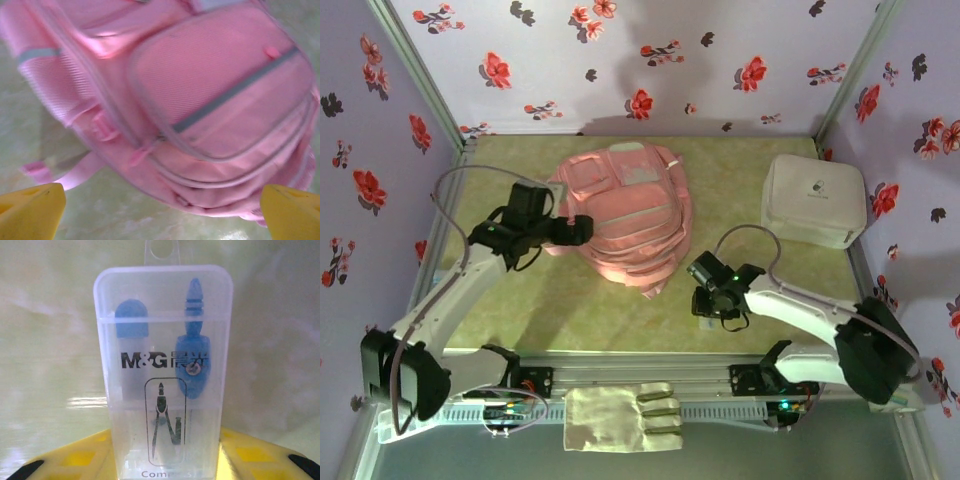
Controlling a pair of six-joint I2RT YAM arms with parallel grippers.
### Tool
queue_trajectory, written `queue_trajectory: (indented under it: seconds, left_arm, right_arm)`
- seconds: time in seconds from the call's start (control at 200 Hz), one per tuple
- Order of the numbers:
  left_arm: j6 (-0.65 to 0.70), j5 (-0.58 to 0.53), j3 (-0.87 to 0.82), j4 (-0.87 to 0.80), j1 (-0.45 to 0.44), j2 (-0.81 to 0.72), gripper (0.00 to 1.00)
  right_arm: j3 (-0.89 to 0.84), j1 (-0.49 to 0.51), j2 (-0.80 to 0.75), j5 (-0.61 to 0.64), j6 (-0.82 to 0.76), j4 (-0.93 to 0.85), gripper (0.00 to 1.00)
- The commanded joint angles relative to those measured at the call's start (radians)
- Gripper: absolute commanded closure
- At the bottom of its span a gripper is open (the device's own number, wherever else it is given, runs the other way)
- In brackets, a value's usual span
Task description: Pack the student bag
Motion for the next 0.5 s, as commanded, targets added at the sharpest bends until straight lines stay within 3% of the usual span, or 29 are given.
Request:
queue_trajectory:
  seconds: [0.0,0.275,0.495]
  left_arm:
    - [0.137,0.032,0.083,0.018,-0.090,0.072,0.00]
    - [0.424,0.039,0.343,-0.133,-0.223,0.366,0.06]
    - [0.586,0.047,0.547,-0.292,-0.234,0.564,0.19]
  right_arm:
    - [0.008,0.007,-0.088,-0.005,-0.014,0.049,0.55]
    - [0.027,-0.031,-0.182,0.046,-0.049,0.014,0.54]
    - [-0.008,-0.090,-0.222,0.003,-0.052,0.063,0.54]
